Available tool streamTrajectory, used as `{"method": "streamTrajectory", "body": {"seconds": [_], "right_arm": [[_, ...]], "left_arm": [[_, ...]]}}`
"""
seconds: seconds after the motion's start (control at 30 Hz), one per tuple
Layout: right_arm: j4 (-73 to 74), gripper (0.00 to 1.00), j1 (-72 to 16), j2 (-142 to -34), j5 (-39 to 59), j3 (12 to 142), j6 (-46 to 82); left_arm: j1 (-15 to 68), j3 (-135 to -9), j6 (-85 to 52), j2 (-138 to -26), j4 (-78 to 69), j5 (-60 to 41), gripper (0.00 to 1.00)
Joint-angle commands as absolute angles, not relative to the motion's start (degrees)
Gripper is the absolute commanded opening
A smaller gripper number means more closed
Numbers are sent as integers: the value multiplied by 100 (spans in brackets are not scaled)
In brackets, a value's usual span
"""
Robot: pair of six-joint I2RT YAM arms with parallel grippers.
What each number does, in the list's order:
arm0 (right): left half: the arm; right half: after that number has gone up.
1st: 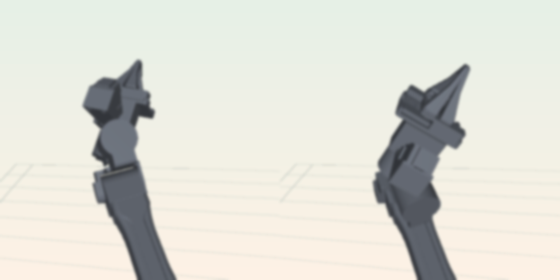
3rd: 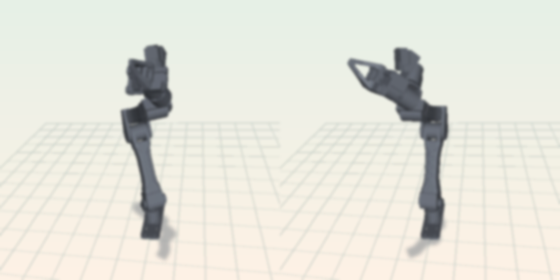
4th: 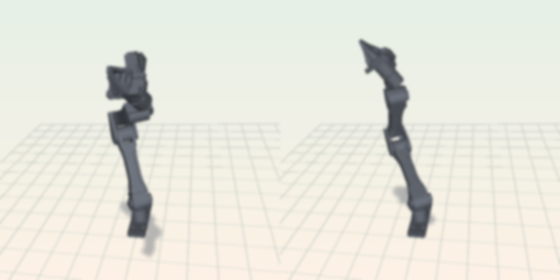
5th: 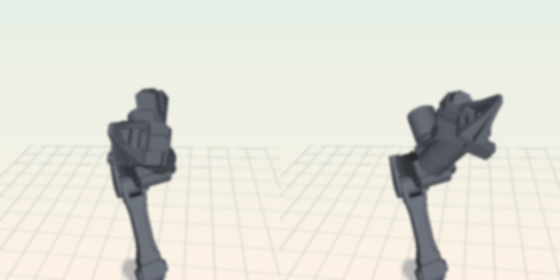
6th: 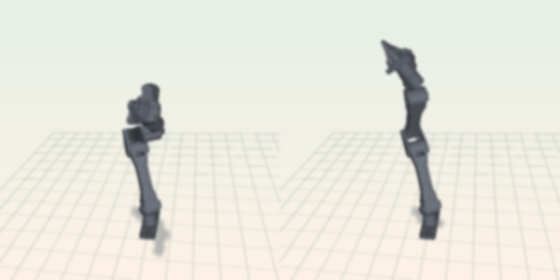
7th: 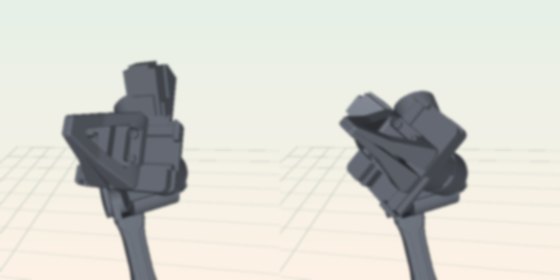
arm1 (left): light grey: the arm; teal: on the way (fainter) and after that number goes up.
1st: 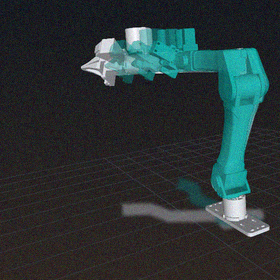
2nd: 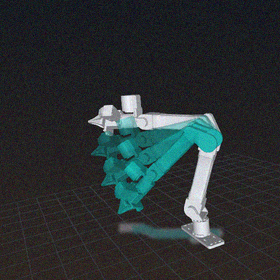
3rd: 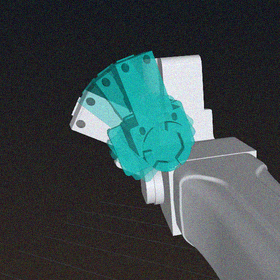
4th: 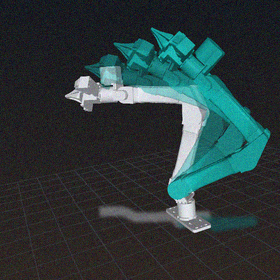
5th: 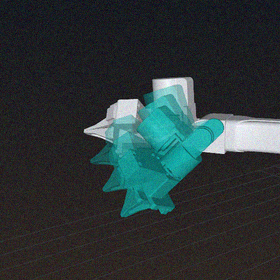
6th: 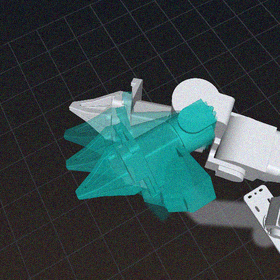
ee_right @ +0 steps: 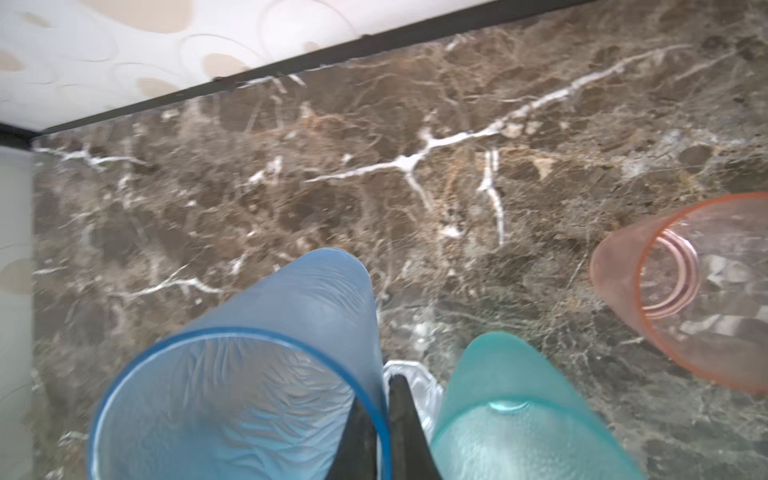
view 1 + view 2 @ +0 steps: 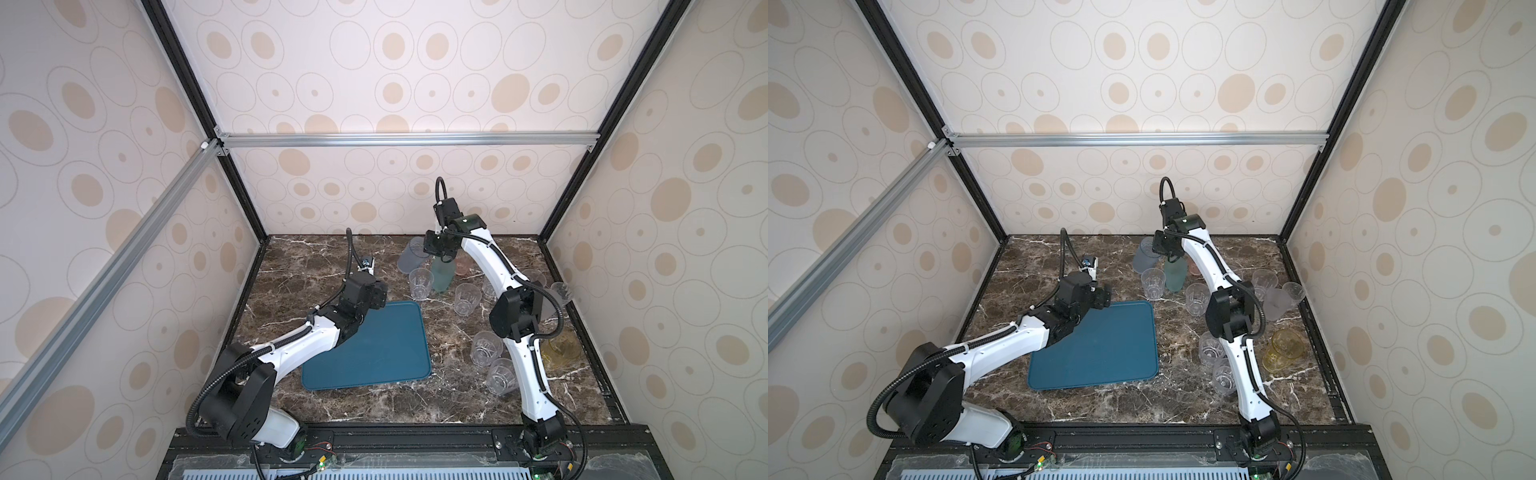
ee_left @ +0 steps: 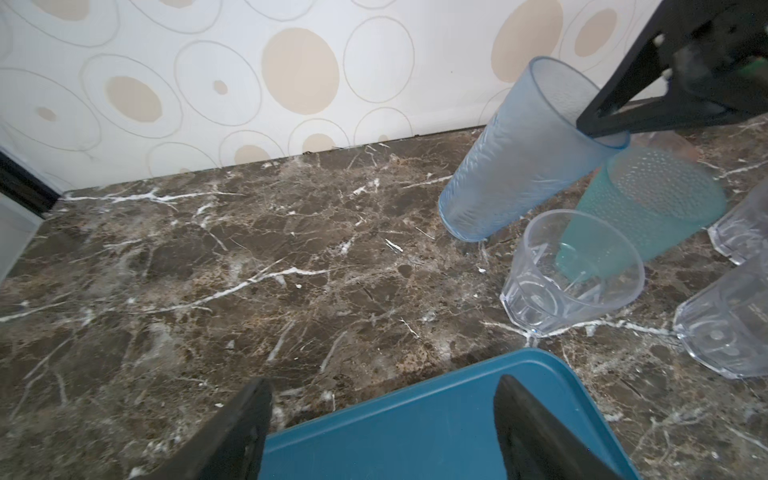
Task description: Place the glasses into the tray
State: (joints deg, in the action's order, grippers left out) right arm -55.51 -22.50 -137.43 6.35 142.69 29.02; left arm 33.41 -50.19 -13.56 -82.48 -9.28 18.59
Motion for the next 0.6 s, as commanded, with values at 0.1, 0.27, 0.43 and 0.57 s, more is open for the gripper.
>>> {"method": "streamTrajectory", "body": {"seconds": [0.1, 0.27, 0.43, 0.57], "right_arm": [[-6031, 0, -2803, -12889, 1075, 14389, 2486], [-6353, 0, -3128, -12500, 1639, 13769, 2193], [-6915, 0, -3395, -12195, 1597, 13116, 1886], [-6613, 0, -3530, -11690, 1083, 11978, 1887]], "left_arm": [[2821, -5401, -1480, -7755, -232, 2369, 84], [2111, -5287, -1817, -7277, 0, 1591, 81], [1855, -5034, -1973, -6946, -73, 872, 81], [1854, -4682, -2162, -6962, -483, -26, 81]]}}
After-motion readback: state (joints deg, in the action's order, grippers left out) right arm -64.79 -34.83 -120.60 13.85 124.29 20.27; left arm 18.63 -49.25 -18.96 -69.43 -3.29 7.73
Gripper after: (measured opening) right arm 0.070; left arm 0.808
